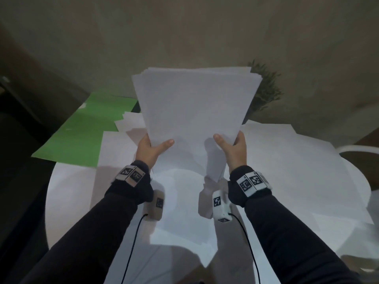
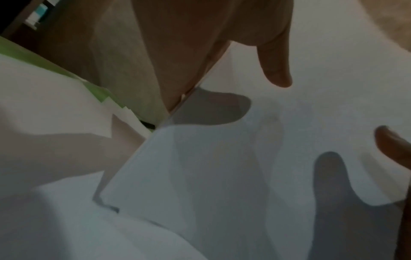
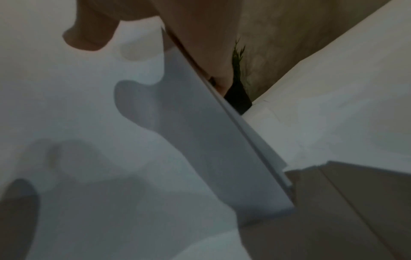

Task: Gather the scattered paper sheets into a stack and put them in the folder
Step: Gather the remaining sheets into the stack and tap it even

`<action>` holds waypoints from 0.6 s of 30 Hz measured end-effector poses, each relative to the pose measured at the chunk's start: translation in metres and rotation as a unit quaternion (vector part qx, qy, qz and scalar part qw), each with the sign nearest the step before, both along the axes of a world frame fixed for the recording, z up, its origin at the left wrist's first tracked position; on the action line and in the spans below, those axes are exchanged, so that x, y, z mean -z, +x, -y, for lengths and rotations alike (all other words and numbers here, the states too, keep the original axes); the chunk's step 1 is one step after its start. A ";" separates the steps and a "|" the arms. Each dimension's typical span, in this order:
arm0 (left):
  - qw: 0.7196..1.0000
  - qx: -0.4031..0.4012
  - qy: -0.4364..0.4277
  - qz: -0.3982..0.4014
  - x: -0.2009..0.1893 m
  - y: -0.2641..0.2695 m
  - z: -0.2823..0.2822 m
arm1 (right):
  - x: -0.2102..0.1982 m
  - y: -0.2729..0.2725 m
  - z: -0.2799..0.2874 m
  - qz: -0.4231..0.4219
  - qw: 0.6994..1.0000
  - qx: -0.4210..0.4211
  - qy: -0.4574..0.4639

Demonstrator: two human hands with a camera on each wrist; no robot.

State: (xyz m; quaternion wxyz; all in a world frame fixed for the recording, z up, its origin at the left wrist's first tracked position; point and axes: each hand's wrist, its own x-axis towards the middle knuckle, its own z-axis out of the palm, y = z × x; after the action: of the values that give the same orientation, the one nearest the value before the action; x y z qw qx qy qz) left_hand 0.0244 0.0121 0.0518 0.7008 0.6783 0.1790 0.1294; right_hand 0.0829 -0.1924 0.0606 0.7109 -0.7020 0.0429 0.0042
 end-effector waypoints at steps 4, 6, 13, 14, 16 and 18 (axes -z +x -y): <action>0.999 0.016 0.005 0.033 -0.018 0.011 -0.005 | -0.038 0.005 -0.002 0.082 0.997 0.000 0.012; 0.998 0.014 0.027 0.046 -0.027 0.017 -0.004 | -0.060 0.006 -0.009 0.109 0.993 0.021 0.040; 0.998 -0.001 0.029 0.047 -0.025 0.021 -0.002 | -0.105 0.002 -0.022 0.088 0.984 0.065 0.144; 0.998 0.002 0.035 0.043 -0.027 0.022 -0.005 | -0.110 0.002 -0.023 0.084 0.984 0.074 0.141; 0.999 0.014 0.034 0.038 -0.029 0.023 -0.007 | -0.118 0.005 -0.024 0.080 0.984 0.095 0.130; 0.998 0.028 0.032 0.036 -0.029 0.025 -0.009 | -0.127 0.008 -0.026 0.076 0.982 0.124 0.118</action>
State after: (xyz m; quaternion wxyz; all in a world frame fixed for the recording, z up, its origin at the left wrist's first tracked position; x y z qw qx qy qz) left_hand 0.0490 0.0216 0.0811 0.6881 0.7000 0.1306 0.1395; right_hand 0.0913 -0.1666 0.1879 0.7847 -0.6011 0.0745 -0.1321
